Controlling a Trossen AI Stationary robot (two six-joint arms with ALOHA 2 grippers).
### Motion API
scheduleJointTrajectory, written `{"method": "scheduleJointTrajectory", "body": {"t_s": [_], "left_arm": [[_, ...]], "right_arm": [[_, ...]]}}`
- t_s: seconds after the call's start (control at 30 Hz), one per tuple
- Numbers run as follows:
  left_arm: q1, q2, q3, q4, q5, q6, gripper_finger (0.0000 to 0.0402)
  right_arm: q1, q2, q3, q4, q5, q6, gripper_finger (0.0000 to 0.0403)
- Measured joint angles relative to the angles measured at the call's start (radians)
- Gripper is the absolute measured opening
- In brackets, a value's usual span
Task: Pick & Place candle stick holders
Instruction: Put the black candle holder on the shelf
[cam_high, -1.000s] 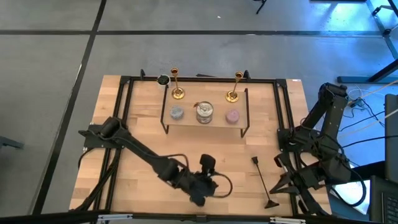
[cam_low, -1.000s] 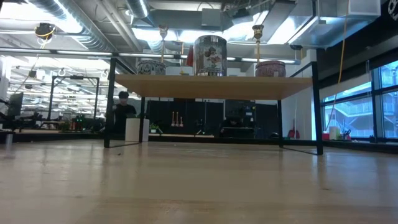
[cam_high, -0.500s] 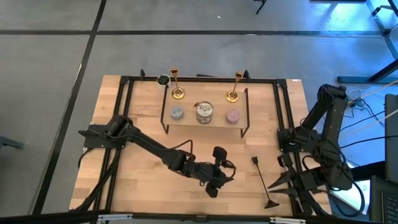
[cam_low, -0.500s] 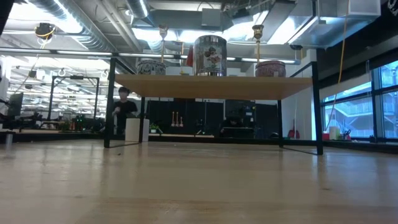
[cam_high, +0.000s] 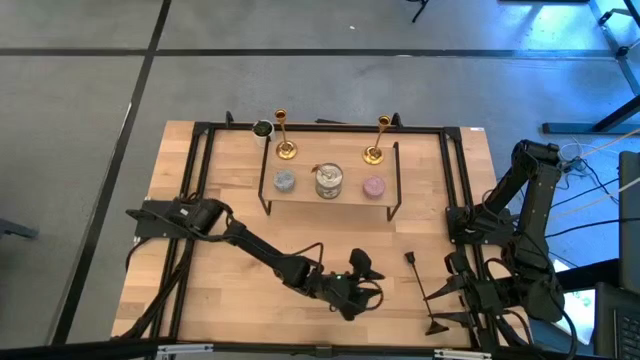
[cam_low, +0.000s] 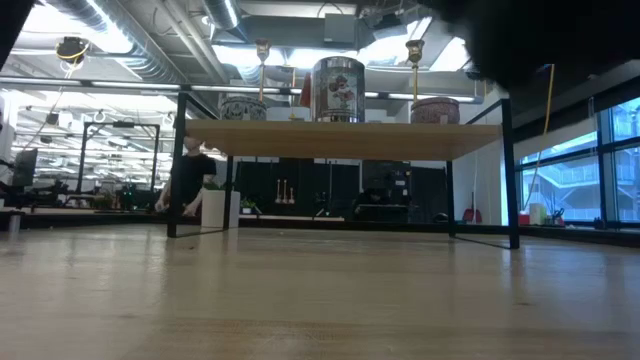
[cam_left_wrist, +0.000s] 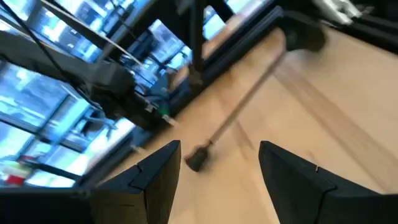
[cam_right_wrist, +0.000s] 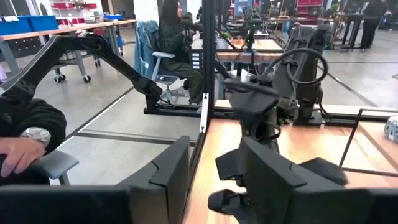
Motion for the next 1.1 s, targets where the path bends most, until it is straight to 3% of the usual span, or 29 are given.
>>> {"method": "scheduleJointTrajectory", "body": {"t_s": [0.17,0.27,0.47,0.6,0.73,0.9,1.1], "left_arm": [[0.03,0.066,0.096,-0.016,0.013,0.05,0.0214],[0.039,0.081,0.129,-0.033,0.03,0.002,0.0214],[0.018,0.08,0.144,-0.036,-0.023,-0.052,0.0214],[-0.021,0.061,0.144,-0.192,-0.133,-0.04,0.0214],[-0.052,-0.006,0.144,-0.486,-0.177,-0.158,0.0198],[-0.066,-0.095,0.144,-0.828,-0.124,-0.384,0.0165],[-0.075,-0.14,0.145,-0.989,-0.11,-0.555,0.0138]], "right_arm": [[0.0,0.0,0.0,-0.032,0.002,0.079,0.015],[-0.003,-0.001,0.0,-0.148,0.027,0.252,0.0149],[-0.064,-0.001,0.0,-0.547,-0.056,1.018,0.0141],[-0.108,0.032,-0.001,-0.747,-0.134,1.334,0.0137],[-0.15,0.064,-0.001,-0.821,-0.216,1.483,0.0134],[-0.208,0.091,-0.001,-0.836,-0.392,1.593,0.0133],[-0.263,0.126,-0.001,-0.834,-0.643,1.693,0.0132]]}}
